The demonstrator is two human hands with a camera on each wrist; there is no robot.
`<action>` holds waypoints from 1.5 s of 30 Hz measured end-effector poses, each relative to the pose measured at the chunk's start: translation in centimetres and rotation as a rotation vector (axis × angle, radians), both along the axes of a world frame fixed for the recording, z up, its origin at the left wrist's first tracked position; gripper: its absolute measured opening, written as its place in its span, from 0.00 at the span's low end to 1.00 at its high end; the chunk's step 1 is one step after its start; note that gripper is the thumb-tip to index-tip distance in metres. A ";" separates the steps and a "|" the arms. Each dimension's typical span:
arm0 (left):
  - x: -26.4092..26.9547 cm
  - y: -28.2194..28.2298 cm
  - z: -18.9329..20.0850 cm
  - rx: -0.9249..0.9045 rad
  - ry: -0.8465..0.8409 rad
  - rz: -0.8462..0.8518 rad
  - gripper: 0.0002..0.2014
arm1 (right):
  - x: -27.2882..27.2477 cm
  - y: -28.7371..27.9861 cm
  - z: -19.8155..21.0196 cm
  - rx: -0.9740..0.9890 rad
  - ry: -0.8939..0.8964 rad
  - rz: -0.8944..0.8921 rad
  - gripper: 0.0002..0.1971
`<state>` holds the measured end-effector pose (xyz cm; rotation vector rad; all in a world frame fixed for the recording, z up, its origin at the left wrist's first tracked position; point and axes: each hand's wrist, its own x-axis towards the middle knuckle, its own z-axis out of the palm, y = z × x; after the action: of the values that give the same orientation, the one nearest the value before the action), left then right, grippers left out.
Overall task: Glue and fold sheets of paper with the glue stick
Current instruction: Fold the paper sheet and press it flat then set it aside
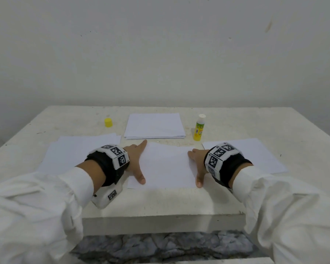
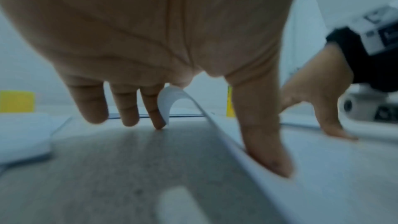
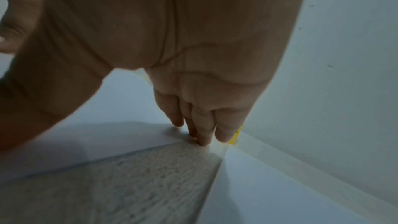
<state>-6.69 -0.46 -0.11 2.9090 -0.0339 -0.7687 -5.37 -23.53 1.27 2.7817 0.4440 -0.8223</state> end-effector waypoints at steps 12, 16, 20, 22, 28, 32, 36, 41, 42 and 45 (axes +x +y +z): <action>-2.1 3.6 0.8 -0.769 -0.221 0.460 0.16 | 0.6 -0.9 1.1 0.515 0.024 -0.372 0.28; 0.1 4.8 1.1 -0.826 -0.280 0.515 0.16 | 2.2 0.8 1.4 0.558 -0.057 -0.417 0.27; 4.0 4.8 1.8 -0.690 -0.350 0.462 0.15 | 5.4 3.4 1.7 0.529 -0.212 -0.440 0.21; 6.4 4.5 2.3 -0.544 -0.346 0.376 0.19 | 7.6 4.7 1.5 0.435 -0.263 -0.425 0.19; 12.7 3.9 2.1 -0.124 -0.198 0.153 0.27 | 13.6 7.4 -0.3 0.146 -0.264 -0.406 0.16; 14.2 4.2 0.9 0.067 -0.105 0.083 0.25 | 17.1 7.9 -3.8 -0.013 -0.204 -0.421 0.25; 13.8 3.9 0.6 0.197 -0.151 0.034 0.25 | 15.8 7.7 -3.0 -0.019 -0.214 -0.380 0.24; 11.6 0.5 2.0 0.153 -0.236 -0.060 0.28 | 10.7 5.9 0.7 0.224 -0.181 -0.259 0.17; 11.0 -1.0 2.5 0.134 -0.208 -0.108 0.25 | 9.2 5.0 1.3 0.215 -0.149 -0.241 0.17; 8.8 -6.2 3.6 0.021 -0.121 -0.261 0.20 | 5.7 0.3 2.5 0.193 -0.065 -0.267 0.17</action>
<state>2.12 -6.68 3.45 3.0042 -0.4279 -0.6280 0.30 -23.27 3.75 3.0840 0.1475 -0.7756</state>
